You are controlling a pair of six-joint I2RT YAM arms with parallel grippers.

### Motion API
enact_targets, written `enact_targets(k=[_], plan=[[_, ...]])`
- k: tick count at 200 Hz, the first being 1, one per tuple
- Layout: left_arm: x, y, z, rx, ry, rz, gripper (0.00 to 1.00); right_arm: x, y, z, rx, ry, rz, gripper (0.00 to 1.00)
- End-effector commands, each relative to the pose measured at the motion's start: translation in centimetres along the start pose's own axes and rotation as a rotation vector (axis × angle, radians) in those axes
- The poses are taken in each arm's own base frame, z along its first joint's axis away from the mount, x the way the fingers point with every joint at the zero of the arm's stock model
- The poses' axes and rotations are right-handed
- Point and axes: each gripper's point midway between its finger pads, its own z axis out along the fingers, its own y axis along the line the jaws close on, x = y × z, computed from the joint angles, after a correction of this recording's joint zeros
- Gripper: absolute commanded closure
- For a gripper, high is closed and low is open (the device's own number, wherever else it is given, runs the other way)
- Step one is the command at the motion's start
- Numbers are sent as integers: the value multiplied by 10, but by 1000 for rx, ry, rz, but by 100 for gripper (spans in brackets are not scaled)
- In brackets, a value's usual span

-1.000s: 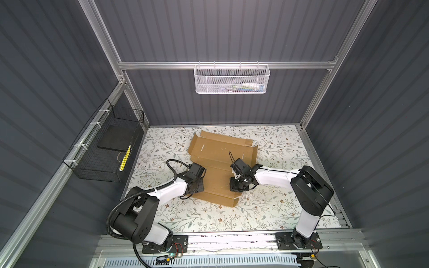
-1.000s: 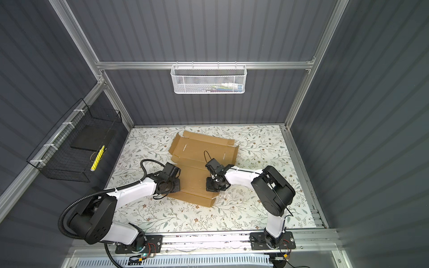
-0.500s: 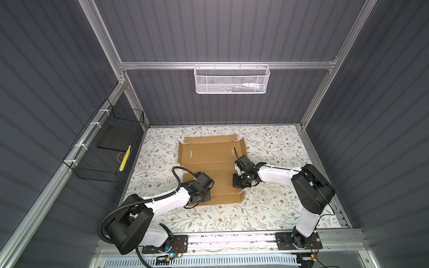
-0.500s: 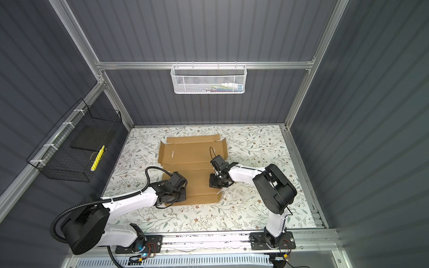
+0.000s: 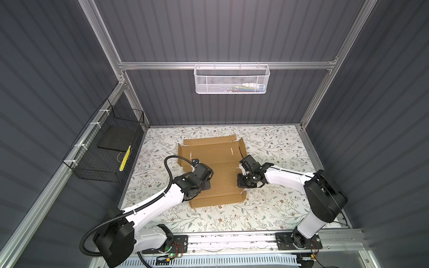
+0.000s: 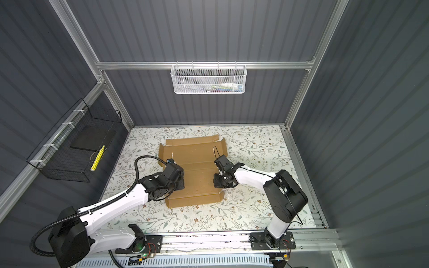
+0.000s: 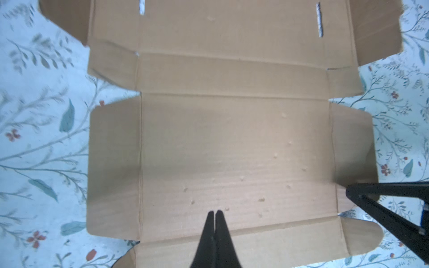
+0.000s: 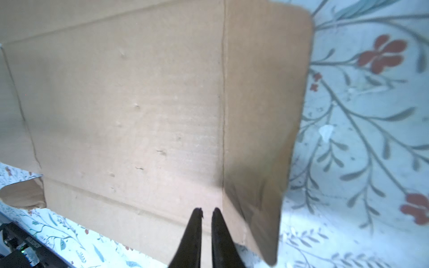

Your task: Fold the paper box

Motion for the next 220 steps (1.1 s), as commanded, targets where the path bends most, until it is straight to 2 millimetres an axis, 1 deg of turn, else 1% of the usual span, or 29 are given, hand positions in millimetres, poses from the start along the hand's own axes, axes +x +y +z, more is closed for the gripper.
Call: enact_targets(k=[1, 18, 31, 53, 78, 98, 109, 133, 154, 186, 220], plan=[[-33, 10, -18, -75, -78, 74, 100, -3, -3, -17, 18, -46, -19, 84], [-57, 15, -25, -85, -102, 66, 100, -6, -1, -30, 13, -79, -31, 83], [-73, 20, -26, -72, -98, 58, 100, -8, 0, -40, 8, -103, -37, 81], [-97, 32, -25, -72, -95, 63, 91, -13, 5, -56, -10, -147, -44, 79], [-122, 45, -15, -52, -62, 56, 86, -19, 9, -75, -20, -198, -58, 76], [-139, 55, -3, -23, -63, 34, 78, -24, 9, -85, -11, -221, -71, 73], [-147, 63, 4, -14, -64, 18, 75, -27, 8, -90, -4, -229, -75, 71], [-155, 78, 26, 13, -32, -17, 70, -34, 7, -95, 4, -240, -77, 68], [-158, 93, 47, 8, 1, -35, 67, -42, 4, -97, 7, -252, -66, 66], [-163, 120, 72, 9, 37, -72, 60, -55, -2, -93, 5, -252, -41, 64], [-167, 147, 97, 13, 72, -117, 59, -69, -6, -86, 6, -240, -28, 63]])
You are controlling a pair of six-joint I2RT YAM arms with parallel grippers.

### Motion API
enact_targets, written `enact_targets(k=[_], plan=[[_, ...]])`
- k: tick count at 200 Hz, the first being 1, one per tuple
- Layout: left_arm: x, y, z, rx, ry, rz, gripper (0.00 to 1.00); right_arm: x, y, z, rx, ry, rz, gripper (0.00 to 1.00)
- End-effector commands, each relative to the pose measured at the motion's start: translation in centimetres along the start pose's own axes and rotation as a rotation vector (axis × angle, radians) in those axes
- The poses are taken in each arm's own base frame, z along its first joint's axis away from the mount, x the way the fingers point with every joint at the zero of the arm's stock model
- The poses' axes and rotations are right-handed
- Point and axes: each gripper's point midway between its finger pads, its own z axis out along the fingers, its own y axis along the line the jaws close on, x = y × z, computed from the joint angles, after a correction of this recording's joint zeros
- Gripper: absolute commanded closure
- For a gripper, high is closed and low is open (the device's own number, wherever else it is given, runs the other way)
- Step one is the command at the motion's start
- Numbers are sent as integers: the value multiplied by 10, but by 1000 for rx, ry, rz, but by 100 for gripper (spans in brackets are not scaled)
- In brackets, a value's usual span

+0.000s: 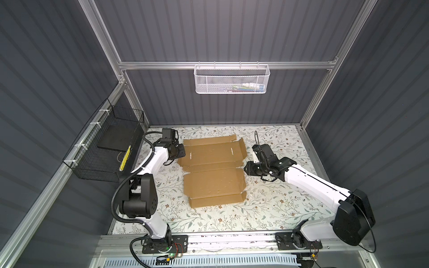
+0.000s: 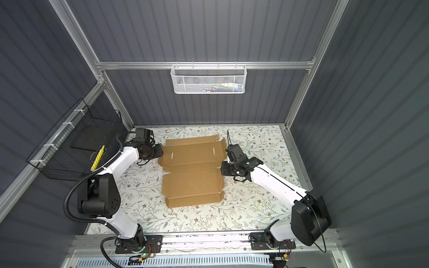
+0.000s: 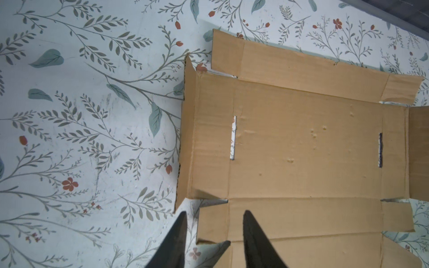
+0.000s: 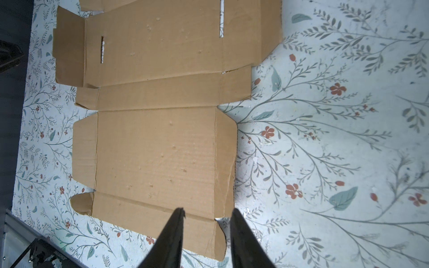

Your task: Fold the paper box

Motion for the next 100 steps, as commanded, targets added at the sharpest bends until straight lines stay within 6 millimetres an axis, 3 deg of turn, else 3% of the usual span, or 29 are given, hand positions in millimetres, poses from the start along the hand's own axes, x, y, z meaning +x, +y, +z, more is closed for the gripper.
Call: enact_targets(k=[1, 51, 100], plan=[[-16, 5, 9, 56, -6, 5, 59, -10, 0, 5, -6, 7, -7, 64], [-16, 17, 51, 53, 32, -7, 60, -19, -6, 13, -3, 32, 0, 63], [-8, 15, 82, 94, 60, -17, 65, -22, -12, 19, -7, 49, 21, 64]])
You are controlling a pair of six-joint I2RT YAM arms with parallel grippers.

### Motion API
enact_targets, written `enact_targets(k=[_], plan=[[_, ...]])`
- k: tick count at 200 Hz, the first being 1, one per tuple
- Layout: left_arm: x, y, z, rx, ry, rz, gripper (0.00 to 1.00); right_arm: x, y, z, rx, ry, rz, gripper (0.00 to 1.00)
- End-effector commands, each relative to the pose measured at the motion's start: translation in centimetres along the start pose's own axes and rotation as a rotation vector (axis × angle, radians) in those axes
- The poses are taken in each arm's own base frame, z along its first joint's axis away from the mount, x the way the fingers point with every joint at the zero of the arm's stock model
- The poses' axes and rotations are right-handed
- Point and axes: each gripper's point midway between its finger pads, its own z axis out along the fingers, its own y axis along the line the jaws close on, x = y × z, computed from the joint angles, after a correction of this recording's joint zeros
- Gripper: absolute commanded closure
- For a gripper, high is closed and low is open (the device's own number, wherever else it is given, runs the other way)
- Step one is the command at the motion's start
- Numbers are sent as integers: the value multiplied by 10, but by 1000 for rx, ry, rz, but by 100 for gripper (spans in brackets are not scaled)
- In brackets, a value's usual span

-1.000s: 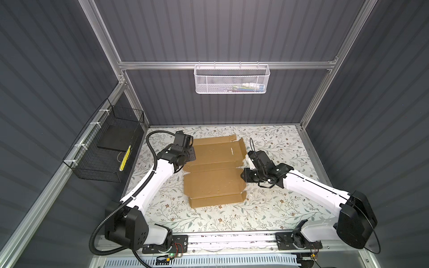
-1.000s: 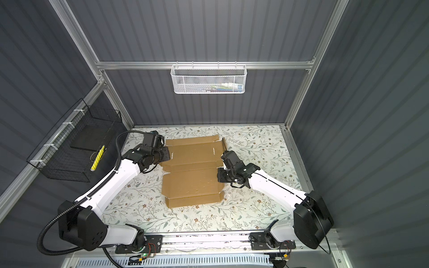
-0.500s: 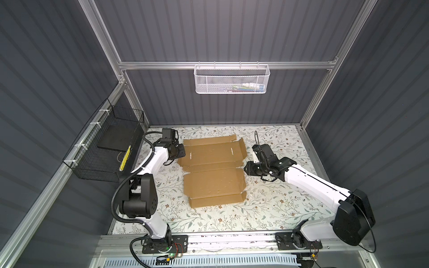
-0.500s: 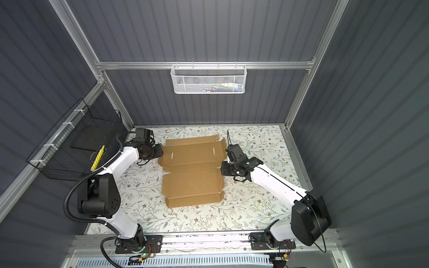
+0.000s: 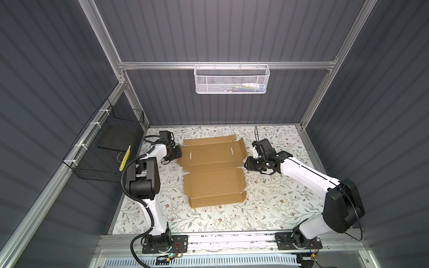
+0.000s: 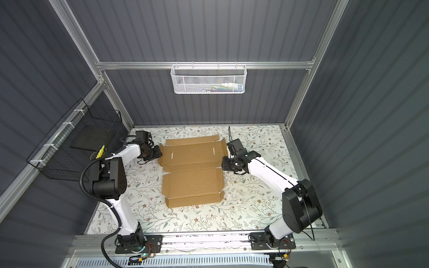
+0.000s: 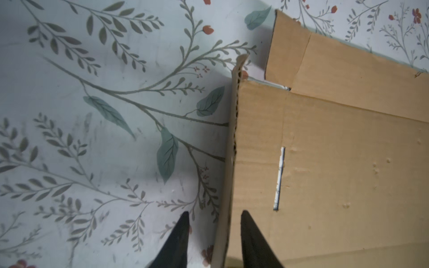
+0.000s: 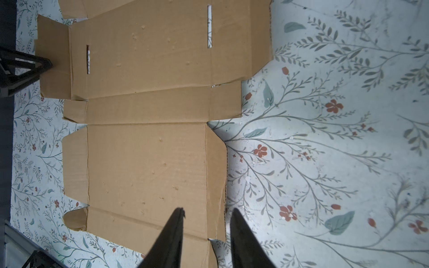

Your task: Fold the paper box

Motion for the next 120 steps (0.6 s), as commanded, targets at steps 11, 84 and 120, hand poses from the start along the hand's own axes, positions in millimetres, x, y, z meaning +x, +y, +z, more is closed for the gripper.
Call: enact_targets(k=[11, 84, 120], plan=[[-7, -13, 13, 68, -9, 23, 67, -5, 1, 5, -13, 17, -2, 63], [-25, -18, 25, 90, -28, 27, 76, -2, 3, 23, -40, 51, 23, 64], [-25, -17, 30, 91, -21, 27, 84, -1, 0, 24, -36, 51, 31, 64]])
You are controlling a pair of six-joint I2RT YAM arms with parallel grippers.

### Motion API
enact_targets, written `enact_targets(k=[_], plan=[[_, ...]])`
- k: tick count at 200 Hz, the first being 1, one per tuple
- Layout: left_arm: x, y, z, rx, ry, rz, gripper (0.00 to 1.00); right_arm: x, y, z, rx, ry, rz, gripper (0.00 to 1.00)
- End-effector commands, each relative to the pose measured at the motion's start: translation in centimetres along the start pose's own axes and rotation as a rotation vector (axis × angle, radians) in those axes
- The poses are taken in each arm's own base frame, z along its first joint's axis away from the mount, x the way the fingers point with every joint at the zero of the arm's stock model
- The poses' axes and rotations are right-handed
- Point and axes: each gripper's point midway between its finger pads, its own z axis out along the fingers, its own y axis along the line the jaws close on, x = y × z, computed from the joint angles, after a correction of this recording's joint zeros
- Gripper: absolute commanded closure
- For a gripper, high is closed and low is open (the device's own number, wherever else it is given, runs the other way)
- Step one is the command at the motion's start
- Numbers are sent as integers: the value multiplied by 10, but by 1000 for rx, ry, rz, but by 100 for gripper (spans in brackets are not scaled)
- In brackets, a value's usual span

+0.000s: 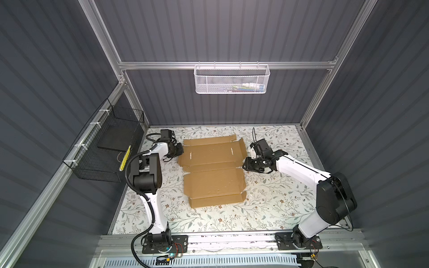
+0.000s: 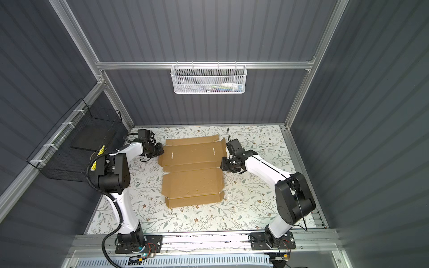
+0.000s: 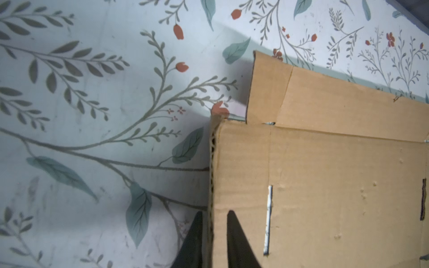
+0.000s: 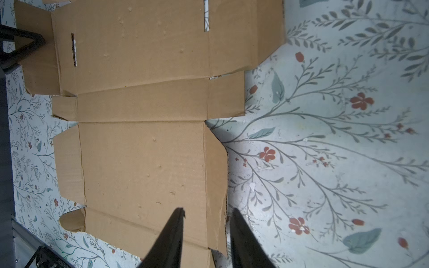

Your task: Fold the paper box

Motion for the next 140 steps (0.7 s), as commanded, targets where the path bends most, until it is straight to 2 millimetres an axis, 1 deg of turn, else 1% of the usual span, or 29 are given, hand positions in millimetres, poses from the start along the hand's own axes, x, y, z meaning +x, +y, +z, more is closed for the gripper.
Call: enact_targets(k=[1, 46, 62, 81, 97, 101, 123, 135, 137, 140], plan=[[1, -4, 8, 18, 17, 14, 84, -8, 3, -1, -14, -17, 6, 64], [-2, -6, 3, 24, 6, 17, 92, -9, 4, -3, -36, -28, 22, 63], [-4, -10, -1, 37, -4, 11, 95, -8, 6, -3, -50, -30, 31, 57], [-7, -14, -7, 54, -24, 7, 100, -8, 8, -2, -69, -29, 51, 53], [-9, -17, -12, 63, -41, 5, 100, -6, 10, -2, -80, -20, 75, 51], [-9, -17, -13, 65, -43, 3, 100, -11, 14, -3, -96, -42, 73, 49], [-10, -23, -18, 92, -59, -4, 100, -17, 21, -6, -128, -56, 110, 43], [-17, -27, -25, 108, -87, -9, 100, -20, 26, -7, -150, -61, 131, 41], [-7, -24, -20, 103, -66, -18, 100, -20, 26, -6, -151, -61, 134, 41], [-4, -23, -20, 104, -64, -21, 100, -22, 27, -6, -157, -63, 143, 41]])
